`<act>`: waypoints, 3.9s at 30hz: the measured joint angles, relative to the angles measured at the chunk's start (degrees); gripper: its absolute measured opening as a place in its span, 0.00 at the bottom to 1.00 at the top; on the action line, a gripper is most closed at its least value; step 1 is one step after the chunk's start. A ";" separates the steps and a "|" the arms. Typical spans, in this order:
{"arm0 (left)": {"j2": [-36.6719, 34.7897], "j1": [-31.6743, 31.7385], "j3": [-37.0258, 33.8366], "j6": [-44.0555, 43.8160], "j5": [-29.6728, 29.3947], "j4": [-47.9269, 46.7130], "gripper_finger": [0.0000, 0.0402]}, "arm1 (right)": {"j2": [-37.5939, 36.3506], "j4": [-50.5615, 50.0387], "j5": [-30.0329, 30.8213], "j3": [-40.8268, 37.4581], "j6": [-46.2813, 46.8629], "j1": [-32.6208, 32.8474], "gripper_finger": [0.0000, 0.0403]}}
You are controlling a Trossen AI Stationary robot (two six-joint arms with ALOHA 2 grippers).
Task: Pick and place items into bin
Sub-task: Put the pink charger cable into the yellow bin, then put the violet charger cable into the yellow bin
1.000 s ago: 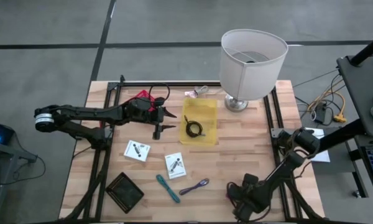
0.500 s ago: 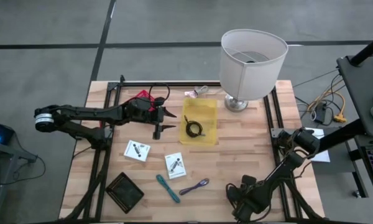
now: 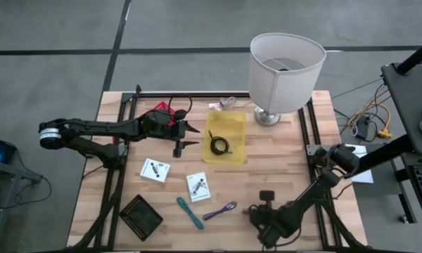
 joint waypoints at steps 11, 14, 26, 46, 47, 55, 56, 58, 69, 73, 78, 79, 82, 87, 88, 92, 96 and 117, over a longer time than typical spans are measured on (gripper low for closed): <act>0.00 0.00 -0.02 -0.13 0.00 0.00 0.46 | -2.49 0.97 31.36 0.11 -10.03 -8.53 0.03; 0.00 0.00 -0.02 -1.04 0.00 -0.03 0.46 | -3.32 1.50 41.20 0.11 -9.77 -11.64 0.03; 0.00 0.00 -0.04 -3.05 0.00 -0.04 0.46 | -5.84 6.27 41.89 2.24 -17.62 -29.03 0.03; 0.02 0.00 -0.09 -3.02 0.00 -0.15 0.46 | -5.99 20.10 21.71 3.71 -42.78 -42.42 0.29; 0.02 0.00 -0.09 -3.02 0.00 -0.15 0.46 | -6.01 20.11 20.90 4.04 -43.57 -42.44 0.33; 0.02 -0.01 -0.09 -2.99 0.00 -0.36 0.46 | -7.66 19.65 1.78 5.57 -51.73 -41.89 0.49; 0.01 0.00 -0.09 -2.99 0.00 -0.40 0.46 | -8.00 19.66 -3.10 5.70 -52.69 -41.71 0.50; 0.02 0.00 -0.09 -2.97 0.00 -0.45 0.46 | -8.63 18.83 -13.08 5.68 -55.01 -41.27 0.50; 0.02 0.00 -0.09 -2.95 -0.75 -0.35 0.46 | -6.66 19.61 -28.39 5.07 -55.63 -31.91 0.49; 0.02 -0.01 -0.09 -2.95 -0.89 -0.34 0.46 | -3.98 21.97 -28.04 5.03 -55.57 -27.80 0.48; 0.02 0.00 -0.09 -2.97 -0.92 -0.24 0.46 | -0.99 23.44 -25.04 5.03 -53.25 -24.81 0.48; 0.02 -0.02 -0.09 -2.95 -0.92 -0.24 0.46 | -0.38 23.75 -25.04 5.05 -52.49 -24.53 0.48; 0.02 0.00 -0.09 -2.99 -1.01 -0.24 0.46 | 1.39 24.96 -25.11 5.04 -50.31 -24.09 0.48; 0.02 0.00 -0.09 -3.01 -1.01 -0.26 0.46 | 3.78 26.34 -25.43 5.01 -46.63 -23.97 0.48; 0.02 0.00 -0.09 -2.99 -1.01 -0.26 0.46 | 4.09 26.42 -25.44 5.01 -46.60 -23.95 0.48; 0.02 0.00 -0.09 -2.99 -1.04 -0.33 0.46 | 5.10 26.74 -25.81 4.90 -46.82 -23.57 0.48; 0.02 -0.01 -0.09 -3.02 -1.27 -0.36 0.46 | 5.69 26.59 -25.80 4.83 -48.56 -22.77 0.48; 0.02 -0.02 -0.09 -3.10 -1.45 -0.26 0.46 | 6.68 23.16 -25.16 4.77 -50.95 -22.35 0.05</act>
